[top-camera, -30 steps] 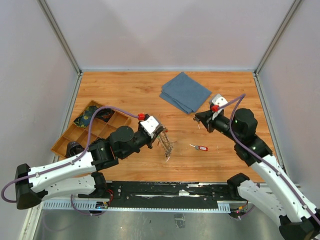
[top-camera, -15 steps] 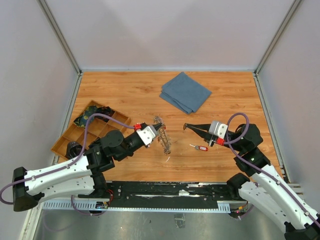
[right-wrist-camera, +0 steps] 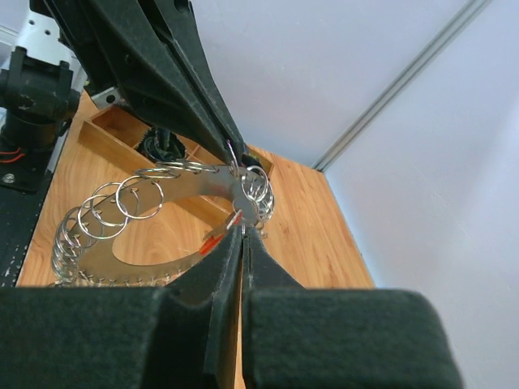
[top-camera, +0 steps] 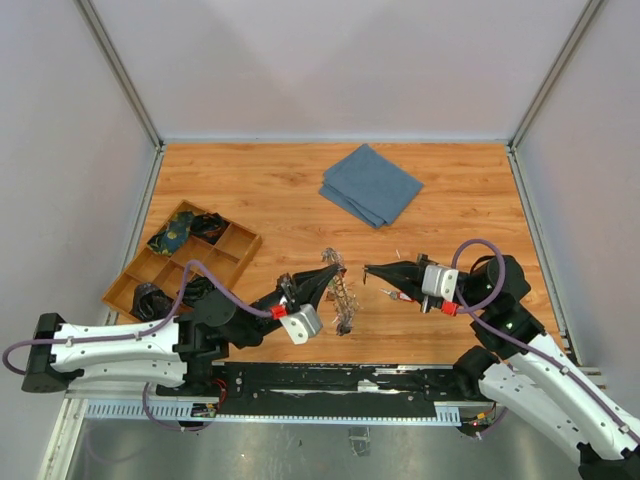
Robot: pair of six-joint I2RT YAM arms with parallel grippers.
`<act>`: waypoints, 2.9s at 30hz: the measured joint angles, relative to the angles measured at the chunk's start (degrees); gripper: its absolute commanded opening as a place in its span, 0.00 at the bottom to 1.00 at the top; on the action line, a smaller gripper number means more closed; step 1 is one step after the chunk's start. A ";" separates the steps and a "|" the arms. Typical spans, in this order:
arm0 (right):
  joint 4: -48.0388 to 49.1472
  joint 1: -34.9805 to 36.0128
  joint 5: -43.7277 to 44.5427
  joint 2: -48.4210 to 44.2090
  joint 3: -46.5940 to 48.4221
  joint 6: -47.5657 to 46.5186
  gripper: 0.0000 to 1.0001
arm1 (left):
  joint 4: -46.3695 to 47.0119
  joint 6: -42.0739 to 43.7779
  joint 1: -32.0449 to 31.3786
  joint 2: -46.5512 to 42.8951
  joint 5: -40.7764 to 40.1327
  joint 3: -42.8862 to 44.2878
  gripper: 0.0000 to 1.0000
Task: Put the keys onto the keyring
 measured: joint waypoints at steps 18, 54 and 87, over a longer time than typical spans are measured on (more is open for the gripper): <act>-0.52 13.38 7.10 3.41 1.95 -9.75 0.01 | 17.22 16.81 -6.25 0.55 -9.07 -7.61 0.01; 11.41 16.09 16.92 9.40 2.71 8.48 0.01 | 25.83 18.91 -8.28 4.42 -15.74 -7.58 0.00; 13.88 16.52 20.15 11.65 2.73 11.61 0.01 | 26.23 18.36 -8.28 4.79 -15.76 -7.58 0.00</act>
